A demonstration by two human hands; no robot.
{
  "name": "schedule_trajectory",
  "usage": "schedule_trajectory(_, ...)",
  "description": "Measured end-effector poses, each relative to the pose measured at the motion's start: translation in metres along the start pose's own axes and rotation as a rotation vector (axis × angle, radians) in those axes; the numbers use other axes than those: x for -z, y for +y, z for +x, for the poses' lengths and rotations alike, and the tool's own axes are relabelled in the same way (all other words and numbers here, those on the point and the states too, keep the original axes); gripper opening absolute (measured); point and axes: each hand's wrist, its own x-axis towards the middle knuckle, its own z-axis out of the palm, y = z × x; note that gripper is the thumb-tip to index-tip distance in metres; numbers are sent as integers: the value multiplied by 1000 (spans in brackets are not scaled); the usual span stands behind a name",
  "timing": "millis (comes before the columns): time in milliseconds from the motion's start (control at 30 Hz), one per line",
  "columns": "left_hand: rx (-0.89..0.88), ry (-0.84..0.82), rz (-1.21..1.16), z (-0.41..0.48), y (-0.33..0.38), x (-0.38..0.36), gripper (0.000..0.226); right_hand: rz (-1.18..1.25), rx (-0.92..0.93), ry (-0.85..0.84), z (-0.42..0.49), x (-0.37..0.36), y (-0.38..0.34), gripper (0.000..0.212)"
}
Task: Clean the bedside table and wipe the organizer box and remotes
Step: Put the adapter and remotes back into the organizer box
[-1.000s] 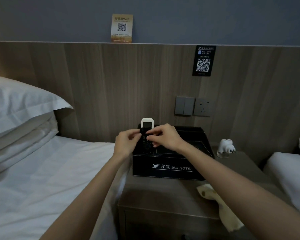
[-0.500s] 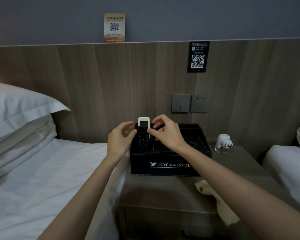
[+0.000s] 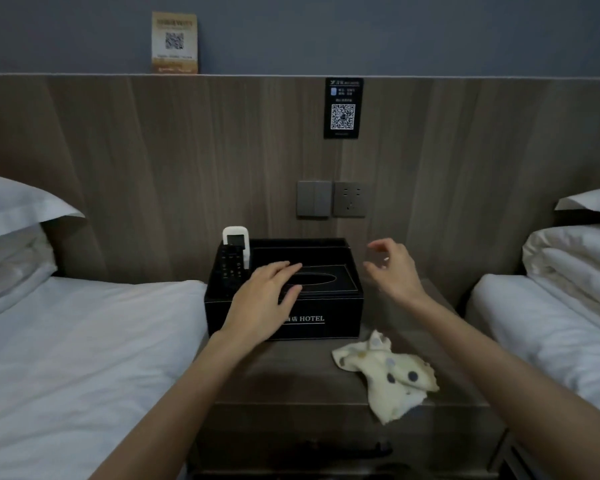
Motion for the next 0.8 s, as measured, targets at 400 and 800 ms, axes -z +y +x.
schedule_trajectory(400, -11, 2, 213, 0, -19, -46, 55, -208, -198, -184, 48, -19, 87, 70)
schedule_trajectory(800, -4, 47, 203, 0, -20, -49, 48, -220, -20, -131, 50, -20, 80, 55)
